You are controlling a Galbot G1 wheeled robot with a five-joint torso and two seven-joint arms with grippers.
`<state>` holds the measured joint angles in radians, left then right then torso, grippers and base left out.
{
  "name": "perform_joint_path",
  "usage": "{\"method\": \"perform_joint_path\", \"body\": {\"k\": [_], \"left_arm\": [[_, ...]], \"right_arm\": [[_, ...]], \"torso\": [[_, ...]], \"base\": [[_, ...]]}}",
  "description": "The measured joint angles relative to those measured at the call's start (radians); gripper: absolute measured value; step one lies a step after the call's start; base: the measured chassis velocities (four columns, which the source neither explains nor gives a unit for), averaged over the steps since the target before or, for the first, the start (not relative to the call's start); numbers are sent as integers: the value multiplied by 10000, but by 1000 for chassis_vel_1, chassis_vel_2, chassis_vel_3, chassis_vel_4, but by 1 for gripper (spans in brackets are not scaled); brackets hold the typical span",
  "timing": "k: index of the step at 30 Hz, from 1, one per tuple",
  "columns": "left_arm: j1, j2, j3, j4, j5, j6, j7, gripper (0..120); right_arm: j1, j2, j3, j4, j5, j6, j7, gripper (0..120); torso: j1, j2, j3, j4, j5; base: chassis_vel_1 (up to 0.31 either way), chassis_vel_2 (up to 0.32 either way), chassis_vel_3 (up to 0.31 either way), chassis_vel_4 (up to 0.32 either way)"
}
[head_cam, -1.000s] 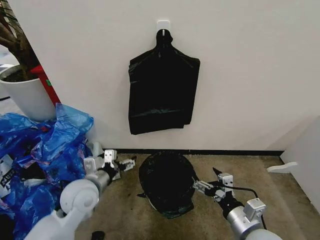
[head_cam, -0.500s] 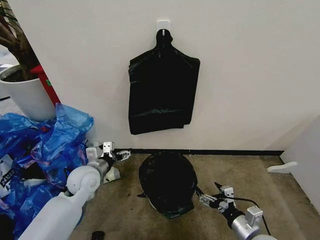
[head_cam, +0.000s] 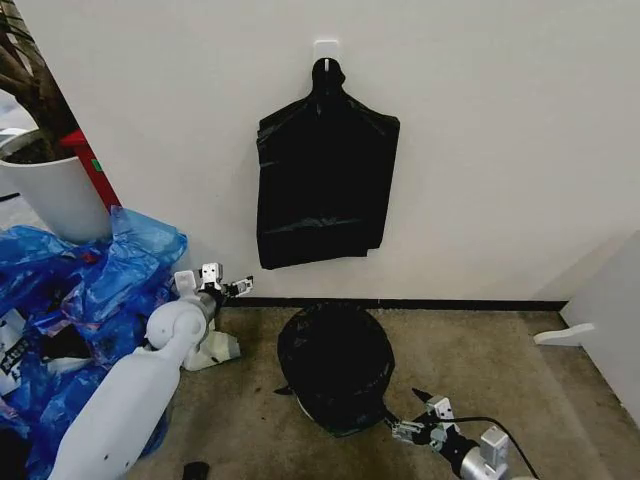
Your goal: Place the garbage bag over the trash bin.
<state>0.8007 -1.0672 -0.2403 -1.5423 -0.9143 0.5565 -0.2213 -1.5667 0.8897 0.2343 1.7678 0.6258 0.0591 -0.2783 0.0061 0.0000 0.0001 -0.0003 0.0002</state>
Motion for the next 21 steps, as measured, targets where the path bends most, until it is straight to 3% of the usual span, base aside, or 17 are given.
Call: {"method": "perform_joint_path", "body": {"k": [7, 21], "left_arm": [[-314, -127, 783, 411, 68, 309, 883, 100], [-450, -373, 1910, 1104, 872, 762, 1437, 100]], "right_arm": [[77, 255, -238, -33, 383, -122, 192, 100], [485, 734, -521, -23, 542, -296, 443, 100]], "torso": [[0, 0, 0, -2, -3], [0, -2, -2, 0, 0]], "base": [[0, 0, 0, 0], [0, 0, 0, 0]]}}
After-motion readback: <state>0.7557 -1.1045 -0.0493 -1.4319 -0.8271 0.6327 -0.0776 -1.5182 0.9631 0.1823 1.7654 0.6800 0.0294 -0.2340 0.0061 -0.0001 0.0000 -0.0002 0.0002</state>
